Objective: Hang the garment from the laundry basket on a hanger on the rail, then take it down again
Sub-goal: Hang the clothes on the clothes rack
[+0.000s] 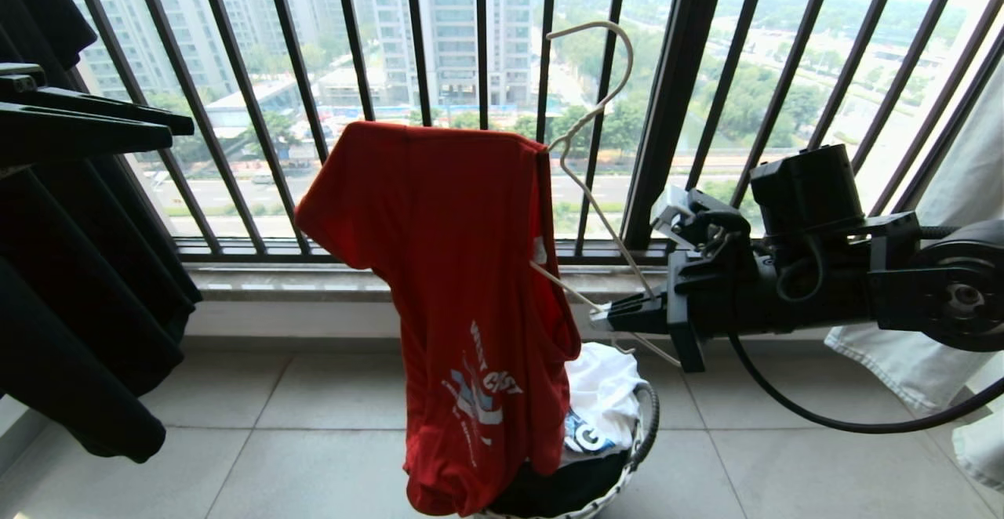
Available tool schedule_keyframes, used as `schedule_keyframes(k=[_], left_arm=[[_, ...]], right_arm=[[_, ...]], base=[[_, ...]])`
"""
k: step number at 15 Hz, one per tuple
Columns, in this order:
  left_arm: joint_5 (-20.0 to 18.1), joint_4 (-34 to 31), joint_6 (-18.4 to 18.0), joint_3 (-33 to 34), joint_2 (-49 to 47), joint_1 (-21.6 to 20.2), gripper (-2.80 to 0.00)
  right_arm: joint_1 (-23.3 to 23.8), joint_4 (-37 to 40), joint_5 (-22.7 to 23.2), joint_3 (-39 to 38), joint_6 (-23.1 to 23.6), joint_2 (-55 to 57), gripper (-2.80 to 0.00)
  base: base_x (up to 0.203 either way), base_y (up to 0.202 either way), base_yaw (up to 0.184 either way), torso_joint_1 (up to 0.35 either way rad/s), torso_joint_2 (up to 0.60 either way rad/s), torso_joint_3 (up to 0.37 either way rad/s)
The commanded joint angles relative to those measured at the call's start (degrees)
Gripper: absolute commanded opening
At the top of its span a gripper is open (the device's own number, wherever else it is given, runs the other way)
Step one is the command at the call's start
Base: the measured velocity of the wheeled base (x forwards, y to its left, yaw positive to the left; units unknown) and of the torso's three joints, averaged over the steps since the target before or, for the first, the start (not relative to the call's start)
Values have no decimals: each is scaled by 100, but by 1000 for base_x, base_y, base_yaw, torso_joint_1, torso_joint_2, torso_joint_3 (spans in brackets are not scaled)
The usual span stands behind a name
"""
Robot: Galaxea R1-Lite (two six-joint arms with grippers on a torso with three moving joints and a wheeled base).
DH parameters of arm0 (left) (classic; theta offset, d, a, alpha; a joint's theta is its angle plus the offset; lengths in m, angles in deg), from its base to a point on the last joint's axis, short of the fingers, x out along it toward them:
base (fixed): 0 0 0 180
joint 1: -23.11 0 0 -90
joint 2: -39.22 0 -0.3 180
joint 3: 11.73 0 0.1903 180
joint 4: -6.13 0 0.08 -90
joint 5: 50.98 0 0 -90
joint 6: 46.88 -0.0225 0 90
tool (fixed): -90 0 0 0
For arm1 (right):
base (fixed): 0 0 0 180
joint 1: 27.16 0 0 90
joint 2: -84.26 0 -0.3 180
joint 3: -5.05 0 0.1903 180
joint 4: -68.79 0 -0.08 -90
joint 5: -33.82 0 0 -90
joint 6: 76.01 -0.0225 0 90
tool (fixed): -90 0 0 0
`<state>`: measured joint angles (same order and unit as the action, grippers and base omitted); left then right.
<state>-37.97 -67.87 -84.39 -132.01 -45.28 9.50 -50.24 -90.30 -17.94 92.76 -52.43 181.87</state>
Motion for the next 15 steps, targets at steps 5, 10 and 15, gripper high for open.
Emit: schedule_keyframes(k=[5, 10, 15], left_arm=[[53, -2, -20, 537, -35, -457, -280], [6, 3, -19, 1126, 45, -463, -280], [-220, -7, 25, 1359, 165, -572, -280]], right_arm=[[-3, 451, -80, 463, -262, -117, -280], [-10, 470, -67, 467, -775, -382, -280], [-19, 390, -377, 605, -1770, -514, -280]], base=[[0, 0, 0, 0, 0, 0], [0, 0, 0, 0, 0, 0], [0, 0, 0, 0, 0, 0]])
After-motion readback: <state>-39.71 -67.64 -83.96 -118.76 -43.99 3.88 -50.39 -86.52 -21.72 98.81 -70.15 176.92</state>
